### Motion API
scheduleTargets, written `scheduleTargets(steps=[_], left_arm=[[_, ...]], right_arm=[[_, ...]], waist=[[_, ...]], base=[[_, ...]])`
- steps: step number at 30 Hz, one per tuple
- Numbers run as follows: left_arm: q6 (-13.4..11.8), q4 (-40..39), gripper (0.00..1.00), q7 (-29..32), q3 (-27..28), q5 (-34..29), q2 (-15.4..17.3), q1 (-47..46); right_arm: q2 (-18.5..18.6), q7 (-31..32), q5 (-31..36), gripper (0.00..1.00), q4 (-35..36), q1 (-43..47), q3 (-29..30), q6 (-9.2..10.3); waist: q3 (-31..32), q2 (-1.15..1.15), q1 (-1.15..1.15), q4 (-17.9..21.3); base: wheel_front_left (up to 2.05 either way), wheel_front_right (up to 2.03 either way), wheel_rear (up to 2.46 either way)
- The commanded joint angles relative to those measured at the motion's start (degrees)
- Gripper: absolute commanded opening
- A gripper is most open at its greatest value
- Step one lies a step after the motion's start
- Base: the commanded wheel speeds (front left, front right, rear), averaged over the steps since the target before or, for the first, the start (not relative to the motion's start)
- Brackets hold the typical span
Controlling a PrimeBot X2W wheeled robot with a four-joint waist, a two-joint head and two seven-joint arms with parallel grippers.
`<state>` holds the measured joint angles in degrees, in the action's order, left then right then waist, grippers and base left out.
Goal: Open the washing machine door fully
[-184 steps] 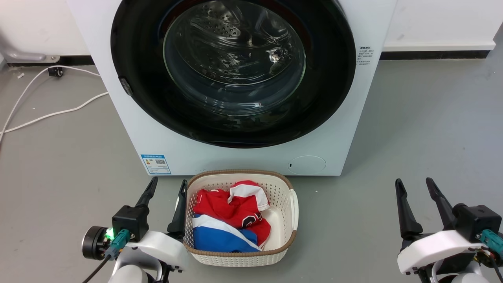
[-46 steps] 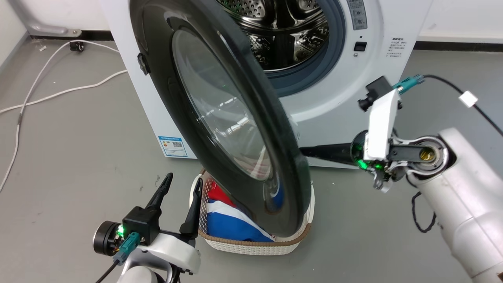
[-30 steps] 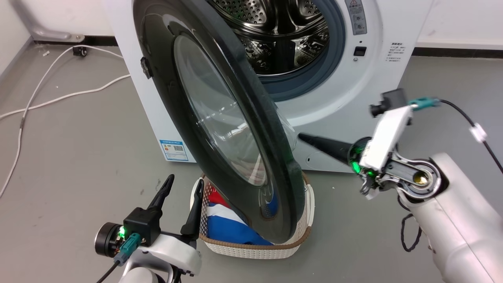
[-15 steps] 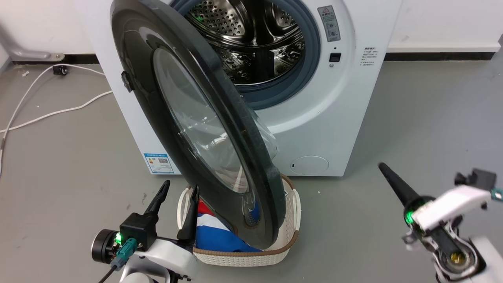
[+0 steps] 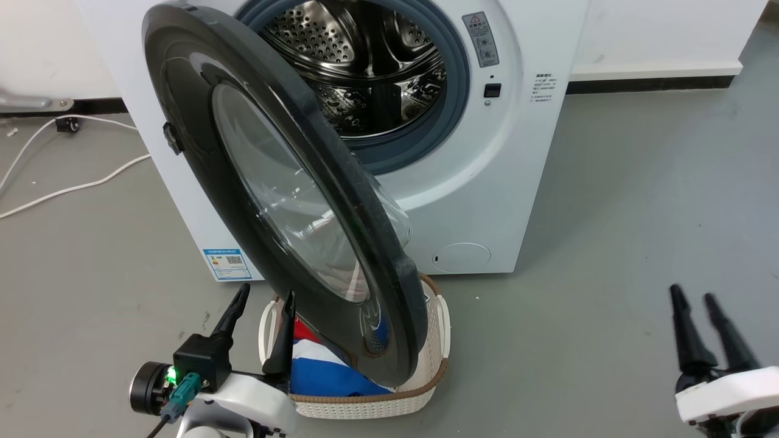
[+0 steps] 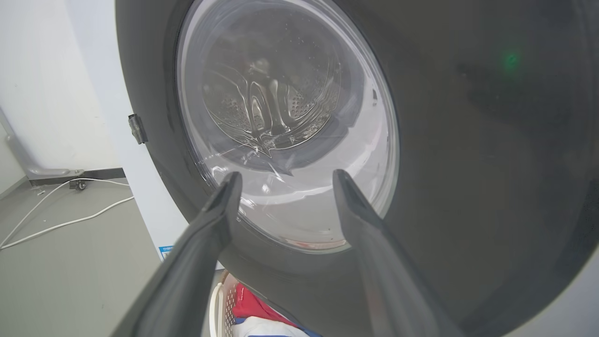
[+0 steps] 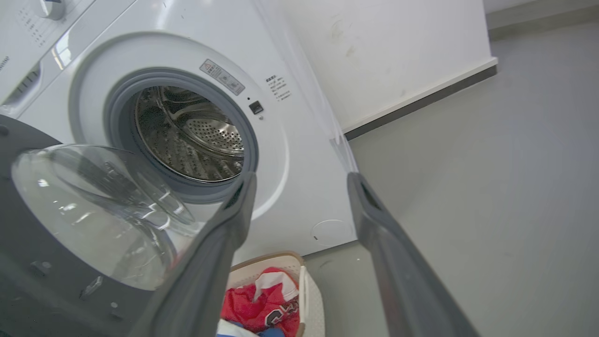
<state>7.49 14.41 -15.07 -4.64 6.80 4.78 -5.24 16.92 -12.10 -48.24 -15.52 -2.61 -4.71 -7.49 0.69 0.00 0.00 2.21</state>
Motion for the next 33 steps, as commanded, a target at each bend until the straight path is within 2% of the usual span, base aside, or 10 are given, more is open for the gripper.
scheduleTargets(steps=[1, 7, 10, 12, 17, 33], left_arm=[[0.0, 0.1, 1.0, -0.1, 0.3, 0.0, 0.1, 0.4], [0.0, 0.2, 1.0, -0.1, 0.8, -0.2, 0.3, -0.1], [0.0, 0.2, 1.0, -0.1, 1.0, -0.4, 0.3, -0.2], [0.0, 0.3, 1.0, -0.1, 1.1, -0.5, 0.2, -0.2], [0.0, 0.6, 1.0, -0.1, 1.3, -0.5, 0.1, -0.4], [0.0, 1.0, 1.0, -0.1, 1.4, -0.6, 0.2, 0.0]], right_arm=[[-0.8, -0.7, 5.9, 1.0, 1.2, 0.5, 2.5, 0.0], [-8.1, 1.0, 31.5, 1.0, 12.7, 2.1, 11.5, 0.0], [-10.9, 3.5, 39.8, 1.0, 18.7, 3.5, 11.7, 0.0], [-12.0, 4.9, 43.0, 1.0, 21.3, 4.7, 10.7, 0.0], [-13.4, 7.2, 45.2, 1.0, 22.4, 7.6, 9.1, 0.0], [-14.1, 7.3, 41.7, 1.0, 19.2, 8.5, 8.6, 0.0]], waist=[[0.1, 0.0, 0.0, 0.2], [0.1, 0.0, 0.0, 0.4], [0.0, 0.0, 0.0, 0.4], [-0.1, 0.0, 0.0, 0.2], [-0.3, 0.0, 0.0, -0.2], [-0.3, 0.0, 0.0, -0.1]], base=[[0.0, 0.0, 0.0], [0.0, 0.0, 0.0], [0.0, 0.0, 0.0], [0.0, 0.0, 0.0], [0.0, 0.0, 0.0], [0.0, 0.0, 0.0]])
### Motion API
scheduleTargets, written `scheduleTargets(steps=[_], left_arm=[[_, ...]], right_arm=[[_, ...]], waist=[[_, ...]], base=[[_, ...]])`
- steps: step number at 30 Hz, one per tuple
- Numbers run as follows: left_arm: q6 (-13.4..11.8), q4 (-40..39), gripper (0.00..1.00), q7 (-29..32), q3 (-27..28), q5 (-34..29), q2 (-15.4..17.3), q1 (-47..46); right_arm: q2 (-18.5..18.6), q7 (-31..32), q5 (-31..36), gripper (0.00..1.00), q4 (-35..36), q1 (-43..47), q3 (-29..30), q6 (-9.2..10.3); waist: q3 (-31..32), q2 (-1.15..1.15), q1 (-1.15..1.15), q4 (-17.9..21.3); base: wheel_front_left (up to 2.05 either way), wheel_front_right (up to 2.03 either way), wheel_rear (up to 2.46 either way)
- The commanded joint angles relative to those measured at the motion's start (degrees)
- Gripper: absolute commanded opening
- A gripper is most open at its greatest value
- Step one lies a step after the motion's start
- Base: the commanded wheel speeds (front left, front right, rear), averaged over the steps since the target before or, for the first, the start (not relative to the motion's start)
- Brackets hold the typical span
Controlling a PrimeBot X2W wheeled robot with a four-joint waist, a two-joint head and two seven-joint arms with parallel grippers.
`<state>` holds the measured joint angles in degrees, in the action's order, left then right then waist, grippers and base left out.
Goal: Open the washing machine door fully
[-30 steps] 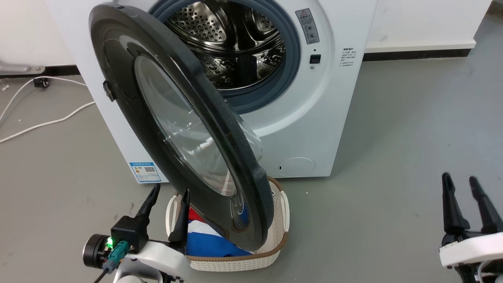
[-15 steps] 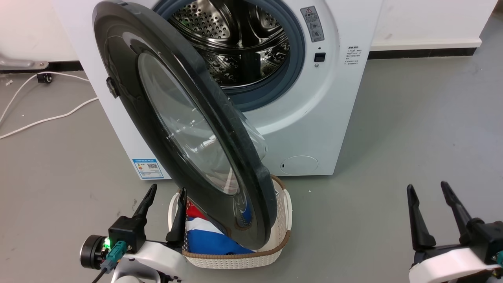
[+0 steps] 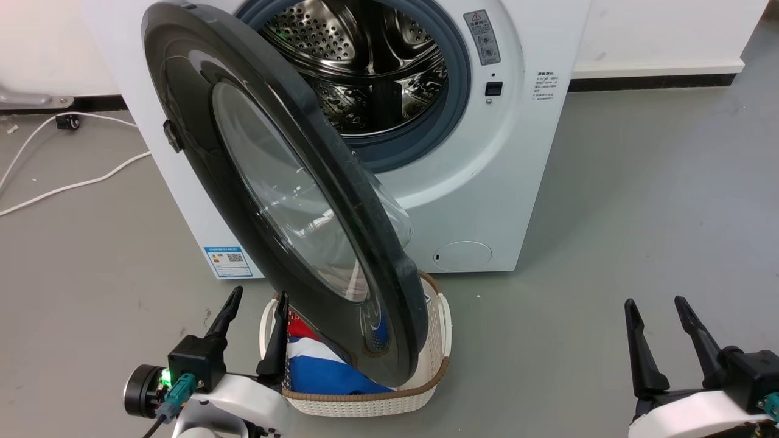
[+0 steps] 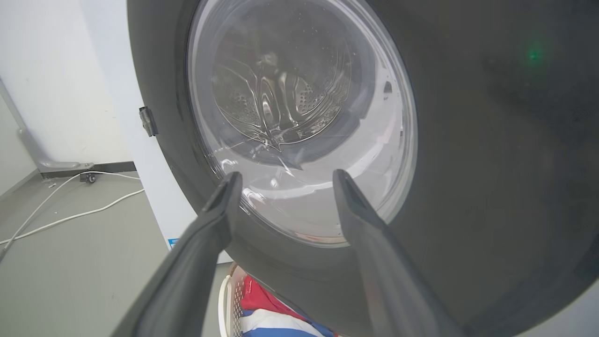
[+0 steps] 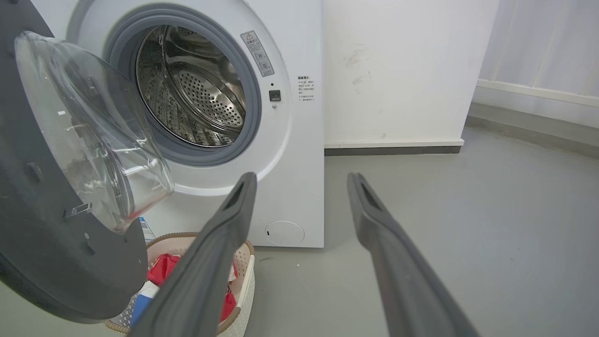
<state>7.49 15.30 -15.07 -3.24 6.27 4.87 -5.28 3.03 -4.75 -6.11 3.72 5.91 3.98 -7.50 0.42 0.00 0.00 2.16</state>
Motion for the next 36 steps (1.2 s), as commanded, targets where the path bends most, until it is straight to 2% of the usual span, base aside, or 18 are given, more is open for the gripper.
scheduleTargets(steps=[1, 6, 7, 8, 15, 20, 29, 34, 36], left_arm=[[0.0, 0.1, 1.0, -0.1, 0.0, -0.1, 0.1, 0.0], [0.0, 0.3, 0.99, -0.1, 0.0, 0.3, 0.0, -0.1], [0.0, 0.4, 0.34, -0.1, 0.0, 0.5, 0.0, -0.2], [0.0, 0.4, 0.0, -0.1, 0.0, 0.6, 0.0, -0.2], [0.0, 0.5, 0.0, -0.1, 0.6, 2.0, -0.2, -0.2], [-0.9, -1.9, 0.0, -0.1, 1.9, 2.7, -0.9, -1.4], [-2.3, -14.0, 0.0, -0.1, 1.5, 3.0, -1.5, -5.3], [-3.2, -24.2, 0.0, -0.1, -1.6, 3.2, -1.8, -10.1], [-3.4, -25.8, 0.0, -0.1, -2.4, 3.4, -1.8, -10.7]], right_arm=[[-0.2, 0.0, -0.5, 1.0, 0.0, 0.0, -0.1, 0.02], [-0.2, 0.3, -1.2, 1.0, -0.1, 0.0, -0.2, 0.02], [-0.2, 0.3, -1.2, 1.0, -0.1, 0.0, -0.2, 0.02], [-0.2, 0.3, -1.3, 1.0, -0.1, -0.1, -0.2, 0.02], [-0.2, 0.4, -1.9, 1.0, -0.4, -0.1, 0.0, 0.02], [-0.2, 0.5, -2.1, 1.0, -0.9, -0.5, 0.3, 0.02], [-0.2, 0.2, -2.4, 1.0, -1.9, -0.5, 1.3, 0.02], [-0.2, 0.3, -2.2, 1.0, -2.0, -0.5, 1.6, 0.02], [-0.2, 0.3, -2.2, 1.0, -2.0, -0.5, 1.6, 0.02]], waist=[[0.0, 0.0, 0.0, -0.1], [-0.1, 0.0, 0.0, -0.1], [-0.1, 0.0, 0.0, -0.1], [-0.1, 0.0, 0.0, -0.1], [-0.1, 0.0, 0.0, -0.4], [0.1, 0.0, 0.0, -1.0], [0.9, 0.0, 0.0, -2.6], [1.1, 0.0, 0.0, -3.6], [1.1, 0.0, 0.0, -3.7]], base=[[0.0, 0.0, 0.0], [0.0, 0.0, 0.0], [0.0, 0.0, 0.0], [0.0, 0.0, 0.0], [0.0, 0.0, 0.0], [0.0, 0.0, 0.0], [0.0, 0.0, 0.0], [0.0, 0.0, 0.0], [0.0, 0.0, 0.0]])
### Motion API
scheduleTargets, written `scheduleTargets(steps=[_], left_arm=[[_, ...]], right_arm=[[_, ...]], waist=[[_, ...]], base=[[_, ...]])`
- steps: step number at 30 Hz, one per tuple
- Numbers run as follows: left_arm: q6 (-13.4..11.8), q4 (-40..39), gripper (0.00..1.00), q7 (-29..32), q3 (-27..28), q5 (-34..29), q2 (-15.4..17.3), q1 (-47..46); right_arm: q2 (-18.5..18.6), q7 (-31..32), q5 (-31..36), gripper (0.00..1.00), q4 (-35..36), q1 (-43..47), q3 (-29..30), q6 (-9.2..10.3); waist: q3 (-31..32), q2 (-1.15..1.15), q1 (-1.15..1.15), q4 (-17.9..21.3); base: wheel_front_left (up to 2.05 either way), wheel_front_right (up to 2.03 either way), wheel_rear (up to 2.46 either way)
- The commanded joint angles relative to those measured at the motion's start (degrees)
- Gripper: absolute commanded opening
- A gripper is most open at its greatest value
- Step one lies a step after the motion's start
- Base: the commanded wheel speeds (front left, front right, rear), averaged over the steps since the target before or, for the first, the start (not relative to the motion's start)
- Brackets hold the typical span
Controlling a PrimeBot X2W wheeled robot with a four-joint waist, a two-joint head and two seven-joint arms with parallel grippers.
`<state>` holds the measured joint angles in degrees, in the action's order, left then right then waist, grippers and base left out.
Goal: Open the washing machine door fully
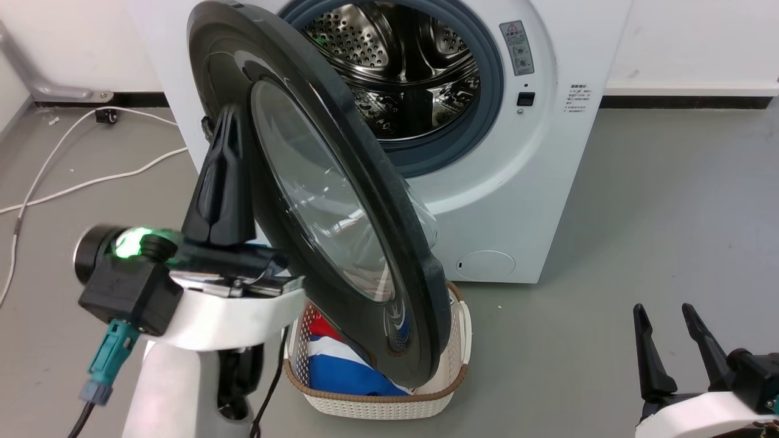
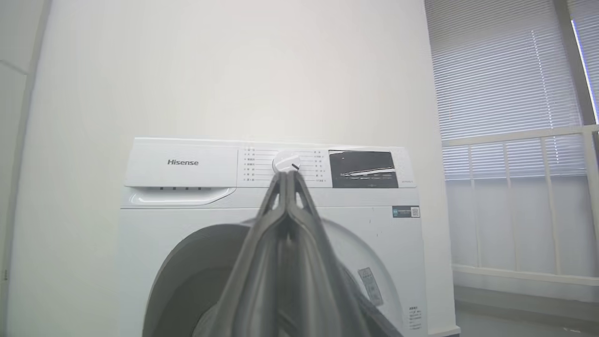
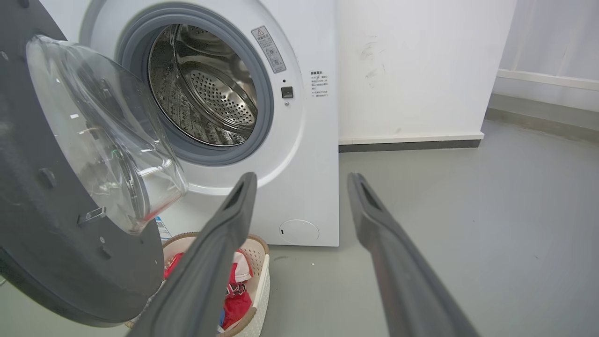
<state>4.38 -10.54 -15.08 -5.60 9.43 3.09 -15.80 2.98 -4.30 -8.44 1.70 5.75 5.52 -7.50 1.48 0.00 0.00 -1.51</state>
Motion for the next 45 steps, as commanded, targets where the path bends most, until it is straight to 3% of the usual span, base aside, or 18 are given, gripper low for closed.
scheduleTargets(steps=[1, 5, 12, 19, 24, 31, 45], left_arm=[[-0.4, -3.1, 0.0, -0.1, -2.3, 0.7, -0.1, -1.6], [-0.4, -6.8, 0.0, 1.0, -6.5, 1.8, -0.2, -2.9], [-0.2, -9.6, 0.0, 4.3, -20.3, 6.7, -0.2, -3.9], [0.7, -5.1, 0.0, 9.0, -34.5, 10.0, -0.2, -2.0], [1.0, 0.7, 0.0, 13.1, -40.1, 10.9, 0.0, 0.7], [-0.3, 10.2, 0.0, 15.4, -41.9, 11.4, 1.0, 3.5], [-5.9, 24.2, 0.0, 9.0, -34.2, 12.3, 1.2, -0.4]], right_arm=[[-0.2, 0.0, 0.2, 1.0, 0.1, -0.3, 0.0, 0.02], [-0.2, 0.1, 0.3, 1.0, 0.1, 0.0, 0.0, 0.02], [-0.2, 0.3, 0.3, 1.0, 0.1, 0.4, 0.0, 0.02], [-0.2, 0.6, 0.3, 1.0, 0.2, 0.1, -0.1, 0.02], [-0.2, 1.1, 1.4, 1.0, 0.5, -0.2, 0.1, 0.02], [-0.2, 1.4, 1.1, 1.0, 0.4, -0.8, 0.3, 0.02], [-0.2, 0.8, 0.1, 1.0, -1.2, -1.4, 0.1, 0.02]], waist=[[-0.1, 0.0, 0.0, -0.2], [-0.1, 0.0, 0.0, -0.2], [-0.2, 0.0, 0.0, -0.1], [-0.6, 0.0, 0.0, 0.0], [-0.9, 0.0, 0.0, 0.3], [-1.4, 0.0, 0.0, 0.7], [-2.0, 0.0, 0.0, 1.4]], base=[[0.0, 0.0, 0.0], [0.0, 0.0, 0.0], [0.0, 0.0, 0.0], [0.0, 0.0, 0.0], [0.0, 0.0, 0.0], [0.0, 0.0, 0.0], [0.0, 0.0, 0.0]])
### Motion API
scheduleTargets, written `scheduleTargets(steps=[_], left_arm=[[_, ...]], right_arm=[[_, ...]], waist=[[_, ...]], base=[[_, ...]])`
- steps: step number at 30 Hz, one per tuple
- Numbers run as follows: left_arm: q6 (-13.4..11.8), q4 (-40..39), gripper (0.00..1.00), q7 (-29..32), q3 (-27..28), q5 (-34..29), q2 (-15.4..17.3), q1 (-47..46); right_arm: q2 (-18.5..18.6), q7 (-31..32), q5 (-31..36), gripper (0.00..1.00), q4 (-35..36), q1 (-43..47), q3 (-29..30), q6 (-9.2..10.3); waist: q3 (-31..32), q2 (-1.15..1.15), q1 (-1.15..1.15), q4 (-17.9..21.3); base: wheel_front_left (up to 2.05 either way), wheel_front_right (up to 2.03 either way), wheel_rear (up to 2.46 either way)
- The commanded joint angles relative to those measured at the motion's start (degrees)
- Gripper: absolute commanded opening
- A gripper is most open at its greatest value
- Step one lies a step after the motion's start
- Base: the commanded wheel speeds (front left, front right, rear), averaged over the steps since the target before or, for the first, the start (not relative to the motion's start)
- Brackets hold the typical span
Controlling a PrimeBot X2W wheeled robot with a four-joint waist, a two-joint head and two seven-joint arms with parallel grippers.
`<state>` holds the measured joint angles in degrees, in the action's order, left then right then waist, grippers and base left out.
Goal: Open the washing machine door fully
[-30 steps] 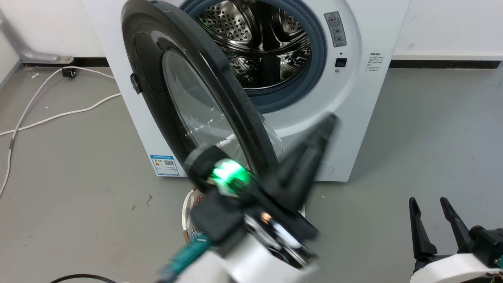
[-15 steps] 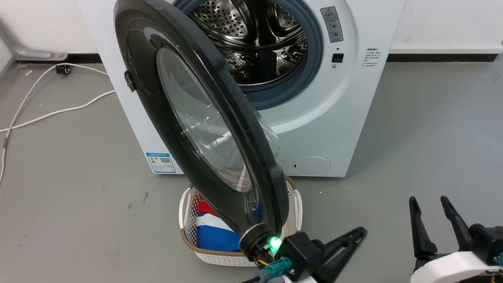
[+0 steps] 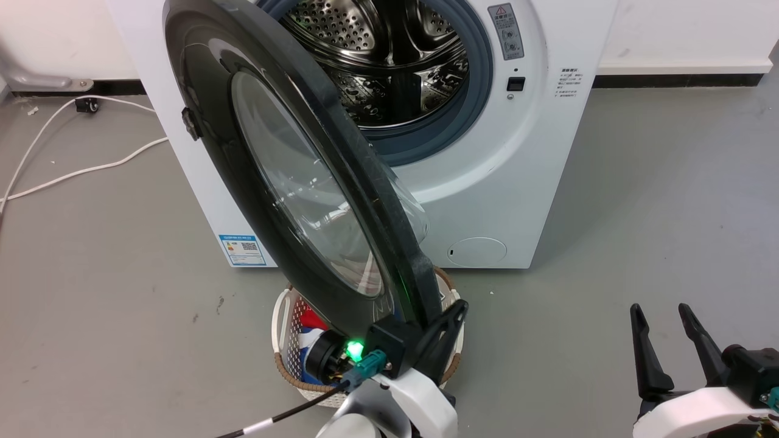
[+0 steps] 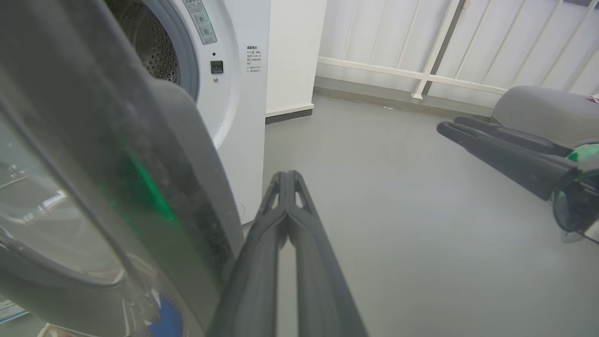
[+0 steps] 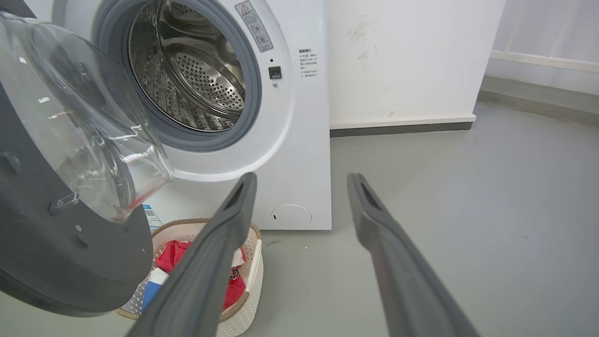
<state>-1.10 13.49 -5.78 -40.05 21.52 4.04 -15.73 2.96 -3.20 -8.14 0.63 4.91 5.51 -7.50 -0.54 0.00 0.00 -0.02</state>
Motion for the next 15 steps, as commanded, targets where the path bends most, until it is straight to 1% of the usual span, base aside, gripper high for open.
scheduleTargets(steps=[1, 7, 15], left_arm=[[-0.4, 0.5, 0.0, -0.6, 0.6, 0.4, 0.3, -0.7], [-1.5, 1.2, 0.0, -1.5, 2.1, 1.4, 1.1, 0.2], [-4.1, -2.5, 0.0, -1.8, 3.5, 1.5, 3.7, 3.3]], right_arm=[[-0.2, -0.3, -0.3, 1.0, -0.2, -0.5, 0.1, 0.02], [-0.2, -0.8, -0.6, 1.0, -1.1, -0.6, 0.2, 0.02], [-0.1, -0.8, -1.0, 1.0, -1.6, 0.1, 0.6, 0.02]], waist=[[0.0, 0.0, 0.0, -0.1], [0.3, 0.0, 0.0, -0.5], [0.4, 0.0, 0.0, -1.8]], base=[[0.0, 0.0, 0.0], [0.0, 0.0, 0.0], [0.0, 0.0, 0.0]])
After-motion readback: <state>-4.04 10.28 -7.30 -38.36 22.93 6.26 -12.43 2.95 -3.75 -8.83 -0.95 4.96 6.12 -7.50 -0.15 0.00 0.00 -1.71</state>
